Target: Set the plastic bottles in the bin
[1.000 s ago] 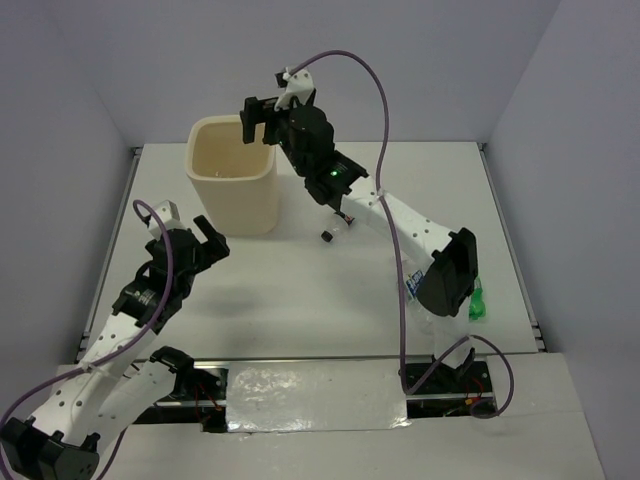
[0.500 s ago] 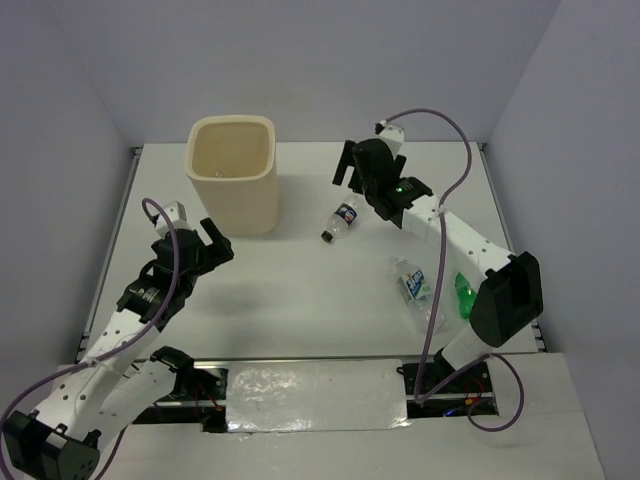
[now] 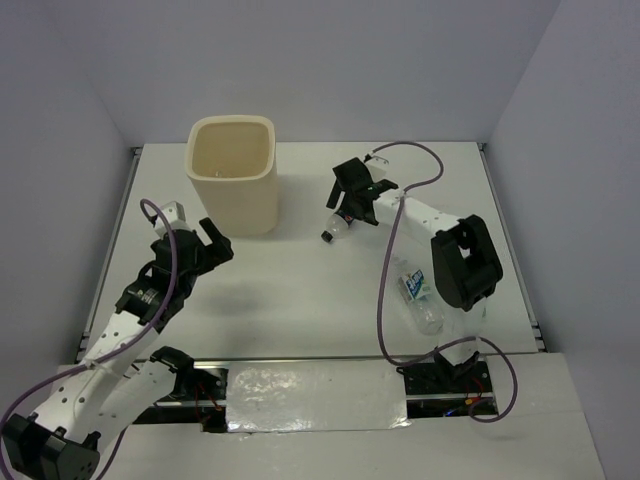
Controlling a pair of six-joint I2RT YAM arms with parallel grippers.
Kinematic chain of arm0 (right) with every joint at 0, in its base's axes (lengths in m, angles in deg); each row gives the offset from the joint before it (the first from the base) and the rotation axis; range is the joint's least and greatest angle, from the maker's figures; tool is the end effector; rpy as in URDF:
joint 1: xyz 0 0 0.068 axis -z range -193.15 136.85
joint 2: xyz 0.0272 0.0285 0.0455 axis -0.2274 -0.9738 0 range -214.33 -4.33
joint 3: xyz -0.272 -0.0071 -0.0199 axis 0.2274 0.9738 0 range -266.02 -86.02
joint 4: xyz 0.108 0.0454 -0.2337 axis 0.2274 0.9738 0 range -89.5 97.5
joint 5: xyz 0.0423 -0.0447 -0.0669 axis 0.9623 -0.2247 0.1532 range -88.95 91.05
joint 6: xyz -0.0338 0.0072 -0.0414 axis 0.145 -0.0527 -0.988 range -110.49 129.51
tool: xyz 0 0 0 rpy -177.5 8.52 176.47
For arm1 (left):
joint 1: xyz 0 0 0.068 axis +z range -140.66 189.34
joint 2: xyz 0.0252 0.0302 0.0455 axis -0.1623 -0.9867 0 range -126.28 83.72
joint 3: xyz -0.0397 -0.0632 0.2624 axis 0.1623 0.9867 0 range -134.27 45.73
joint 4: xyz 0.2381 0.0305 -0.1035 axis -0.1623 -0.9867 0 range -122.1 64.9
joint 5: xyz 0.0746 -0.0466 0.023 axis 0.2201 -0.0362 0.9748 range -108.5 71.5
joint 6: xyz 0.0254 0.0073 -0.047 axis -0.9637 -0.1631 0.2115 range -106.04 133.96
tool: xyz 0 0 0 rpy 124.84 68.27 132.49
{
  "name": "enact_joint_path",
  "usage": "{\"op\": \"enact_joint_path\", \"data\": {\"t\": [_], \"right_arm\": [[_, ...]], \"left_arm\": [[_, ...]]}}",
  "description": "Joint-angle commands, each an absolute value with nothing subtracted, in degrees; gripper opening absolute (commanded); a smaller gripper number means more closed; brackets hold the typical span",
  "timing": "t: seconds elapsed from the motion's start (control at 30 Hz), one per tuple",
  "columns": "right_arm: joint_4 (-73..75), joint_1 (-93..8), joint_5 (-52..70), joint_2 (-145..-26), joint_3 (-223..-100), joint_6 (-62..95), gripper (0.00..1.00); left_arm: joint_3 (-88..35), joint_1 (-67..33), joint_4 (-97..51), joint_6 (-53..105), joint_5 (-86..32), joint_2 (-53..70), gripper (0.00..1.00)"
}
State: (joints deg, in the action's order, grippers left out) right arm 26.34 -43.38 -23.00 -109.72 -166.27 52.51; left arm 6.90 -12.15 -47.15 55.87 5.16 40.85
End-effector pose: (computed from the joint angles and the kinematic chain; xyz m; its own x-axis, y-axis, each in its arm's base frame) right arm 0.3567 0.1911 0.2356 -0.6533 0.3401 -0.6765 0.2836 0.9383 0.1979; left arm 0.1642 -0.0493 0.2888 -0.3046 -0.5376 -0.7863 -0.2731 0.8401 -0.4686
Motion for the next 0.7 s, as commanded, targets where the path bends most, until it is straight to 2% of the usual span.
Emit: {"op": "enact_joint_path", "data": {"t": [0.0, 0.27, 0.4, 0.5, 0.67], "right_arm": [[23.97, -42.42, -22.59, -113.21, -170.13, 55.91, 1.00], [21.24, -41.27, -21.37, -120.77, -172.32, 57.32, 1.00], [19.40, -40.66, -20.40, -122.46, -172.68, 56.53, 0.96], [18.25, -40.48, -20.22, -122.20, -172.94, 54.95, 0.87], [15.44, -40.57, -20.31, -117.81, -171.71, 50.57, 0.56]], "left_arm": [[6.79, -11.84, -45.76, 54.92, 5.31, 42.06, 0.99], [6.88, -11.75, -45.93, 55.18, 5.40, 43.11, 0.99], [6.88, -11.84, -45.93, 55.18, 5.23, 42.94, 0.99], [6.97, -11.75, -45.67, 55.01, 4.70, 42.85, 0.99], [6.88, -11.75, -45.85, 55.01, 5.14, 42.85, 0.99]]}}
